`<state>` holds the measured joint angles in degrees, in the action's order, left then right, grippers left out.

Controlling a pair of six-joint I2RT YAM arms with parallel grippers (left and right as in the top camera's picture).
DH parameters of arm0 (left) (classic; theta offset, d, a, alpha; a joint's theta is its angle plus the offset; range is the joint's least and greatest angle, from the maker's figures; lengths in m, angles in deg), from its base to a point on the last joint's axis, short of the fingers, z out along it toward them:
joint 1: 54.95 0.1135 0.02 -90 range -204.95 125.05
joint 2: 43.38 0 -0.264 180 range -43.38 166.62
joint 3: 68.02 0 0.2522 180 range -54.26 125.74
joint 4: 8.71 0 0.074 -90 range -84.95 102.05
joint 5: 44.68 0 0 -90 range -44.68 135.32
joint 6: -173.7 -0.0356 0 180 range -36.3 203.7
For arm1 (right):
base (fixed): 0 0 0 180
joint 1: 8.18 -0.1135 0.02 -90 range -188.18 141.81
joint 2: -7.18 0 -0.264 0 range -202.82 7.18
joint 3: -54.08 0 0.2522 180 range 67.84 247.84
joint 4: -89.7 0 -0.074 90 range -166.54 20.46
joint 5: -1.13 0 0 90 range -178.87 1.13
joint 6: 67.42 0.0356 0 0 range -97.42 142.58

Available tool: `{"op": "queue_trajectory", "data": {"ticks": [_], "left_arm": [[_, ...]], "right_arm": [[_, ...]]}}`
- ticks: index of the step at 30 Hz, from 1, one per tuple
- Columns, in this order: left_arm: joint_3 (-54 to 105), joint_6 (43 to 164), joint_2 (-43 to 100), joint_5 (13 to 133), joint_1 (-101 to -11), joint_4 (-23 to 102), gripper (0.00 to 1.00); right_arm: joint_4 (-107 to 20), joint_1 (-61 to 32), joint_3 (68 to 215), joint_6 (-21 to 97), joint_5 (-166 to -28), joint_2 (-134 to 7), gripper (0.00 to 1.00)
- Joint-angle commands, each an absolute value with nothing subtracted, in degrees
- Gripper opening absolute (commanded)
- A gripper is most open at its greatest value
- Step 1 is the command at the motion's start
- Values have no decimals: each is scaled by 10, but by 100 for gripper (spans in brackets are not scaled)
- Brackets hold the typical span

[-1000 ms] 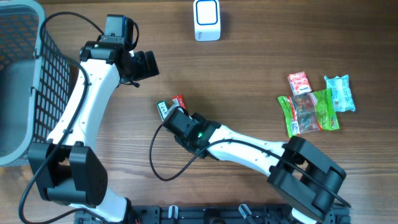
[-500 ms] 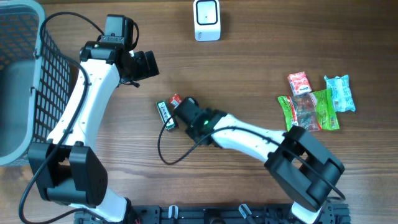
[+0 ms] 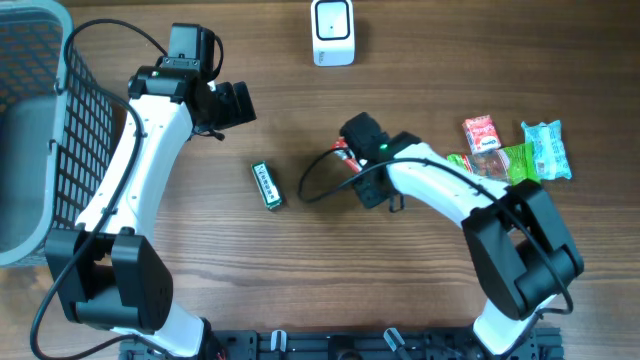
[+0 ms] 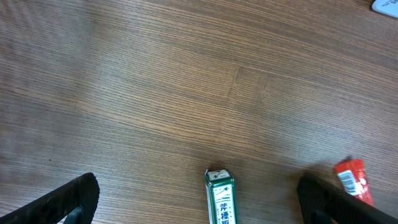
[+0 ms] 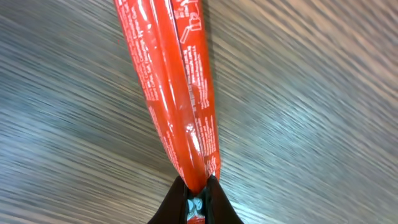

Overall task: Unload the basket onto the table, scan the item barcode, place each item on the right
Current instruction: 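Drag the red sachet right across the table with the right gripper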

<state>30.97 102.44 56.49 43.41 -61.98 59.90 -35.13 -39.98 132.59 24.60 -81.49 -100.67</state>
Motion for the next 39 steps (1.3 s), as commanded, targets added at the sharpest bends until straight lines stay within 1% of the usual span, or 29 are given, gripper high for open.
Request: {"op": "queue_trajectory", "data": {"ticks": [1, 5, 6, 7, 8, 9, 11, 12, 13, 17, 18, 19, 20, 21, 22, 23, 24, 28, 30, 33, 36, 39], "left_arm": [[308, 1022, 568, 427, -619, 599, 100], [308, 1022, 568, 427, -619, 599, 100], [308, 1022, 568, 427, -619, 599, 100], [308, 1022, 568, 427, -619, 599, 100], [308, 1022, 568, 427, -619, 599, 100], [308, 1022, 568, 427, -619, 599, 100], [308, 1022, 568, 427, -619, 599, 100], [308, 1022, 568, 427, -619, 599, 100], [308, 1022, 568, 427, -619, 599, 100], [308, 1022, 568, 427, -619, 599, 100], [308, 1022, 568, 427, -619, 599, 100], [308, 1022, 568, 427, -619, 599, 100], [308, 1022, 568, 427, -619, 599, 100], [308, 1022, 568, 427, -619, 599, 100], [308, 1022, 568, 427, -619, 599, 100], [308, 1022, 568, 427, -619, 599, 100], [308, 1022, 568, 427, -619, 599, 100], [308, 1022, 568, 427, -619, 599, 100], [308, 1022, 568, 427, -619, 599, 100], [308, 1022, 568, 427, -619, 599, 100], [308, 1022, 568, 427, -619, 599, 100], [308, 1022, 568, 427, -619, 599, 100]], "right_arm": [[-338, -395, 1304, 225, -811, -1000, 6], [-310, -395, 1304, 211, -814, -931, 9], [-299, -395, 1304, 210, -822, -918, 22], [-286, -395, 1304, 210, -828, -905, 42], [-276, -395, 1304, 210, -827, -895, 54], [-270, -394, 1304, 210, -827, -889, 63], [-260, -394, 1304, 211, -827, -887, 68], [-258, -394, 1304, 213, -828, -888, 77], [-259, -394, 1304, 215, -832, -888, 100], [-270, -374, 1304, 237, -840, -888, 99], [-270, -359, 1304, 247, -846, -888, 91], [-270, -342, 1304, 247, -864, -888, 70], [-270, -328, 1304, 245, -884, -888, 53], [-269, -311, 1304, 242, -914, -888, 40], [-267, -297, 1303, 242, -946, -889, 38], [-265, -283, 1303, 241, -979, -890, 43], [-264, -277, 1302, 241, -995, -890, 45], [-281, -284, 1279, 246, -1010, -890, 46], [-314, -293, 1254, 248, -1005, -890, 45], [-376, -300, 1213, 290, -961, -890, 43], [-437, -303, 1191, 290, -957, -890, 40], [-453, -303, 1190, 290, -946, -890, 39]]}}
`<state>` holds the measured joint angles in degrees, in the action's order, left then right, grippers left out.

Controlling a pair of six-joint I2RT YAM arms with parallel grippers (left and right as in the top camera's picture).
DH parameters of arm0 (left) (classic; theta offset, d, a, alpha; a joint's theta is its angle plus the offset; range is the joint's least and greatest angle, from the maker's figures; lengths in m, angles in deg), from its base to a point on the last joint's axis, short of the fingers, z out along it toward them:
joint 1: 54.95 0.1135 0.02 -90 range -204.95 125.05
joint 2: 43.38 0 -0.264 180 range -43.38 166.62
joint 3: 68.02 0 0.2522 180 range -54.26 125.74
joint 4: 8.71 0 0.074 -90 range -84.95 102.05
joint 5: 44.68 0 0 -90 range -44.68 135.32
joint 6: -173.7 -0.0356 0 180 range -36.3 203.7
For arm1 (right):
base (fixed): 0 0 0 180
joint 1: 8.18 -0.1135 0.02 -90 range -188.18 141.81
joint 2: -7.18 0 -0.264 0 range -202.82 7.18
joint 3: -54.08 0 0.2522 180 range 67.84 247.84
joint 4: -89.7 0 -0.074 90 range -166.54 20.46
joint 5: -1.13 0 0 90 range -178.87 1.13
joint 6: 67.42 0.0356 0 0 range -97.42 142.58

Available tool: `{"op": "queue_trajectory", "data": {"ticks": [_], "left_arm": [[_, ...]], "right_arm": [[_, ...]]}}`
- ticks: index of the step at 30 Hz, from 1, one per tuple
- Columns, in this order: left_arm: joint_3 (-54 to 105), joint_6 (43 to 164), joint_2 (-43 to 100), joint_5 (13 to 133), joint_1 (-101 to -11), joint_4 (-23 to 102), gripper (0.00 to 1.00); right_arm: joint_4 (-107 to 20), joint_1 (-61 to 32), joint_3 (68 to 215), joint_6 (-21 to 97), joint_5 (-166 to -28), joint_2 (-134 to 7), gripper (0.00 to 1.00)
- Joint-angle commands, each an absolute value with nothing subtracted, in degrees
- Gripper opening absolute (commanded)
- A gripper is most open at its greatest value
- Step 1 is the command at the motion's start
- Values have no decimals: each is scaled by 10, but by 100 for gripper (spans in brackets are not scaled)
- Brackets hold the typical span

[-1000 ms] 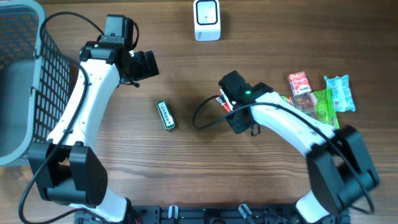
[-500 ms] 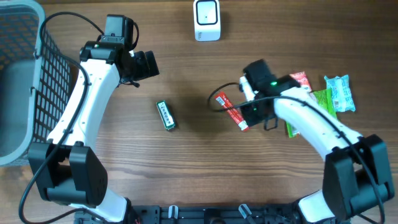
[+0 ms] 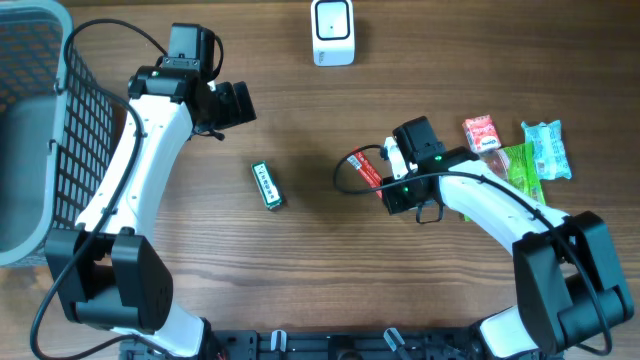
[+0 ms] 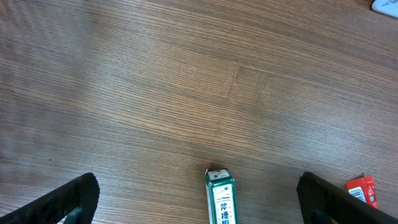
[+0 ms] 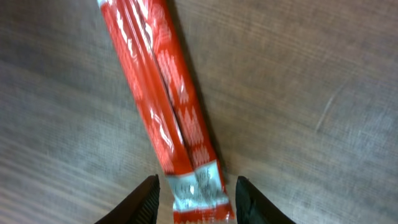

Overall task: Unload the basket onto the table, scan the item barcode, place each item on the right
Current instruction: 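Drag the red sachet right across the table with the right gripper, then lift the red sachet up in front of the scanner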

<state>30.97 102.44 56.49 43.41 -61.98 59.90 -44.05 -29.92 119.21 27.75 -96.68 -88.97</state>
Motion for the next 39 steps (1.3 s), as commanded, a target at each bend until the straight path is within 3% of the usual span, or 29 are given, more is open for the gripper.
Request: {"op": "queue_trajectory", "data": {"ticks": [1, 27, 29, 30, 39], "left_arm": [[308, 1022, 568, 427, -619, 599, 100], [308, 1022, 568, 427, -619, 599, 100], [308, 1022, 568, 427, -619, 599, 100], [308, 1022, 568, 427, -619, 599, 100], [308, 1022, 568, 427, -619, 599, 100]], "right_arm": [[-455, -303, 1190, 290, -938, -890, 39], [-459, -304, 1151, 397, -953, -891, 36], [-476, -304, 1133, 397, -953, -891, 28], [-473, -304, 1132, 394, -954, -891, 4], [-458, -296, 1167, 332, -956, -738, 4]]}}
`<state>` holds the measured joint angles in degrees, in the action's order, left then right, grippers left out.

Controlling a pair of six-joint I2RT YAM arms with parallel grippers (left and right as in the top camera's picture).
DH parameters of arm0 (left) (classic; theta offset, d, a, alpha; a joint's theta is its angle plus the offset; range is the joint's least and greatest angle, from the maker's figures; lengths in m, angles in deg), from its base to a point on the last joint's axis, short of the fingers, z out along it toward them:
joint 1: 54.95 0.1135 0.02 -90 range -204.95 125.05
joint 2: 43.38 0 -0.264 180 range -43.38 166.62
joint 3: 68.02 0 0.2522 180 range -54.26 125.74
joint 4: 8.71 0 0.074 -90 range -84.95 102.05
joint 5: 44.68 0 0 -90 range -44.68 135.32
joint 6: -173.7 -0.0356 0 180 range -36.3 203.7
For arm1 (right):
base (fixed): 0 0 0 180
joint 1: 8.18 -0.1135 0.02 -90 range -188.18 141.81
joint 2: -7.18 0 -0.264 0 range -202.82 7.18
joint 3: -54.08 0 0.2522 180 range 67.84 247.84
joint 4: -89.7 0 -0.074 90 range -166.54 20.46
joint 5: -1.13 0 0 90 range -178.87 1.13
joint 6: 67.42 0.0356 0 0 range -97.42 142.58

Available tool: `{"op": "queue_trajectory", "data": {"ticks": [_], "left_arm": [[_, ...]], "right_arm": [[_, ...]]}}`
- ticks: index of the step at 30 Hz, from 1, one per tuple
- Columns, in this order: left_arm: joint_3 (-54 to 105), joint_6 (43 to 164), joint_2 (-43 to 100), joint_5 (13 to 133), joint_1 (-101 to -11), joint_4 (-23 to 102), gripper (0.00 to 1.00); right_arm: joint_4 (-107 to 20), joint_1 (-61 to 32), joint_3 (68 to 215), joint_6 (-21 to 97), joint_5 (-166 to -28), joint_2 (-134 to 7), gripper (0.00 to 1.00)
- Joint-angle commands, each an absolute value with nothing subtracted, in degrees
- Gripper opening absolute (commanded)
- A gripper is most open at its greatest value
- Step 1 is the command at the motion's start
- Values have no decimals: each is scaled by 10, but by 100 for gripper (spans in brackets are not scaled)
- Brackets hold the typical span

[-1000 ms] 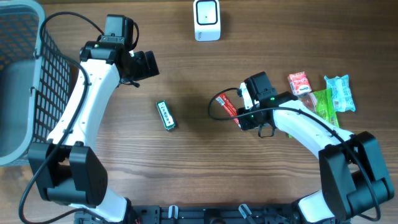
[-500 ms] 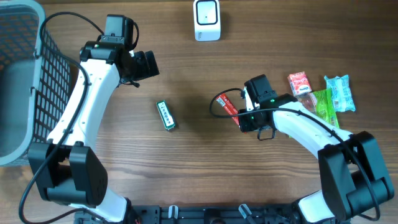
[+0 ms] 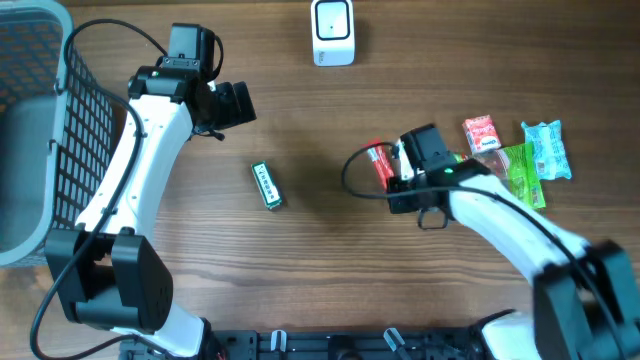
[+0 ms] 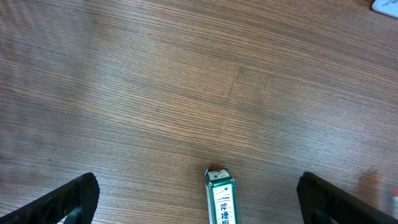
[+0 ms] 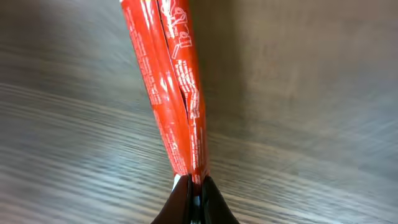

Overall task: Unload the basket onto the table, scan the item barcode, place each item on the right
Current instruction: 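Lift the red sachet up in front of the scanner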

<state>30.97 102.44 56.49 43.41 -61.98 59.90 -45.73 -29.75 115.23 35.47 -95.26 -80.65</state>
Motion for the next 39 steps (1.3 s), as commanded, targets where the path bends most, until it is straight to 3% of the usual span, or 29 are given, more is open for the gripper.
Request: {"op": "queue_trajectory", "data": {"ticks": [1, 5, 9, 13, 25, 39], "left_arm": [[308, 1022, 568, 427, -619, 599, 100], [308, 1022, 568, 427, -619, 599, 100], [308, 1022, 568, 427, -619, 599, 100], [308, 1022, 568, 427, -619, 599, 100], [308, 1022, 568, 427, -619, 599, 100], [308, 1022, 568, 427, -619, 599, 100]], "right_arm": [[-452, -296, 1167, 332, -965, -719, 4], [-439, -296, 1167, 318, -968, -676, 4], [-442, -296, 1167, 188, -990, -676, 4], [-492, -296, 1170, 174, -990, -676, 4], [-345, -296, 1461, 150, -919, -753, 4], [-702, -327, 1475, -63, -605, -974, 4]]}}
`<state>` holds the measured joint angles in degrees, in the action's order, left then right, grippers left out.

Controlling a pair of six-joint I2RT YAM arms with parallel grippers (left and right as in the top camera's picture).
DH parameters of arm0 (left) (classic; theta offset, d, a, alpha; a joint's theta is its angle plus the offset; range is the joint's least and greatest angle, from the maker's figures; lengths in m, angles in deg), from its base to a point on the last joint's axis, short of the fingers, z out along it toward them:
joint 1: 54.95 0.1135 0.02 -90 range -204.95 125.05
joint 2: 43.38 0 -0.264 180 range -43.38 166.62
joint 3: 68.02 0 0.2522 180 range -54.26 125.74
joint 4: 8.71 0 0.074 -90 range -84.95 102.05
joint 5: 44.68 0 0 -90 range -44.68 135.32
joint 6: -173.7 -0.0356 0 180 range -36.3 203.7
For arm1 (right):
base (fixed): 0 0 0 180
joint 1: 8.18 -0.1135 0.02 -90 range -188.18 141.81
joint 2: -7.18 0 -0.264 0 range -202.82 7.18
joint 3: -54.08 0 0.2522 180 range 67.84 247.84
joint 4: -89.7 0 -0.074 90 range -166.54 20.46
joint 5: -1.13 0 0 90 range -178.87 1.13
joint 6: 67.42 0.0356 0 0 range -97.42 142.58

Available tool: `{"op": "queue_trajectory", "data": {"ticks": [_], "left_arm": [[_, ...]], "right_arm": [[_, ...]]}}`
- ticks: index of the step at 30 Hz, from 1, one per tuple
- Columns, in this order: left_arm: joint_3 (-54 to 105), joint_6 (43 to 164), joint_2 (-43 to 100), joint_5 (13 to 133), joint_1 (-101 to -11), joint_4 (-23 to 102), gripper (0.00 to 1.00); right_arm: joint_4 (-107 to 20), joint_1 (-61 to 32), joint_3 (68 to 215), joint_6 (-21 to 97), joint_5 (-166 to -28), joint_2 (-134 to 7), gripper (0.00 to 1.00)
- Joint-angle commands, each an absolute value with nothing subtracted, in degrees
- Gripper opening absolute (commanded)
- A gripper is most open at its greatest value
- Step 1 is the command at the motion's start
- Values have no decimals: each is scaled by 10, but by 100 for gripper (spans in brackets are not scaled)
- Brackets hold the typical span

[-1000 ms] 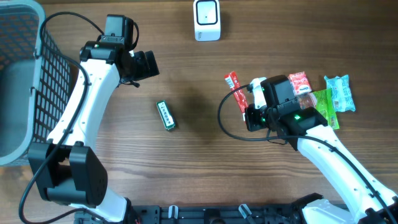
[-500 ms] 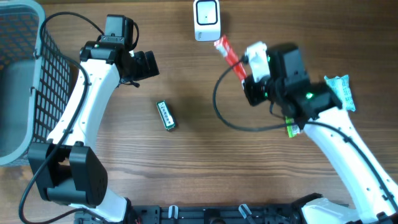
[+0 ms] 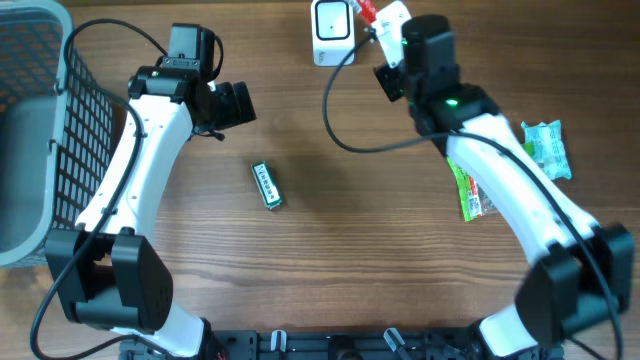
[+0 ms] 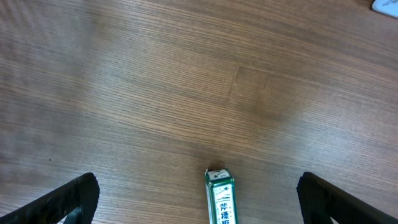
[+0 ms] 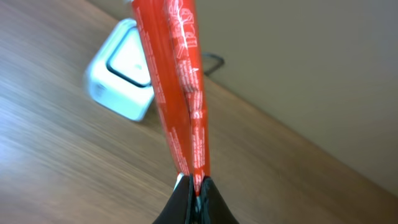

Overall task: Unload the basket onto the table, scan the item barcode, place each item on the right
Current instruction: 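Lift the red sachet up in front of the scanner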

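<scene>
A long red stick packet (image 5: pixel 177 81) hangs from my right gripper (image 5: pixel 196 186), which is shut on its lower end. In the overhead view the right gripper (image 3: pixel 388 28) is raised at the table's far edge, and the red packet (image 3: pixel 366 12) pokes out beside the white scanner (image 3: pixel 332 30). The right wrist view shows the scanner (image 5: pixel 121 78) just left of the packet. My left gripper (image 3: pixel 235 103) hovers open above a small green box (image 3: pixel 267 186). From the left wrist, that green box (image 4: pixel 219 198) lies between the spread fingers (image 4: pixel 71 199).
A grey mesh basket (image 3: pixel 40 130) stands at the left edge. A green snack packet (image 3: pixel 470 195) and a blue-green one (image 3: pixel 545 150) lie at the right, partly under the right arm. The right arm's black cable loops over the table's middle.
My right gripper, still shut on the red packet, has moved from mid-table near the snack packets to the far edge beside the scanner. The left arm and green box are unchanged.
At first my right gripper was shut on the red packet near the table's middle. Then it stood open with the packet lying between its fingers, further right. After that it was shut on the packet again, and now holds it up by the scanner.
</scene>
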<state>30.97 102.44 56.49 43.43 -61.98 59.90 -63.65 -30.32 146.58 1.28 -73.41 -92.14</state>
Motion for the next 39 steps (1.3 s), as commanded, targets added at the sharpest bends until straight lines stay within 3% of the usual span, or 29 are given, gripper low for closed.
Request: {"op": "queue_trajectory", "data": {"ticks": [1, 4, 7, 11, 20, 26, 39], "left_arm": [[308, 1022, 568, 427, -619, 599, 100], [308, 1022, 568, 427, -619, 599, 100], [308, 1022, 568, 427, -619, 599, 100], [308, 1022, 568, 427, -619, 599, 100], [308, 1022, 568, 427, -619, 599, 100], [308, 1022, 568, 427, -619, 599, 100], [308, 1022, 568, 427, -619, 599, 100]], "right_arm": [[-737, -335, 1475, -90, -573, -992, 4], [-888, -371, 1475, -235, -473, -1067, 4], [-1137, -392, 1475, -456, -379, -1165, 4], [-1400, -393, 1475, -689, -370, -1272, 4], [-1391, -390, 1475, -735, -370, -1341, 4], [-1261, -390, 1475, -723, -368, -1341, 4], [-1343, -385, 1475, -744, -405, -1340, 5]]}}
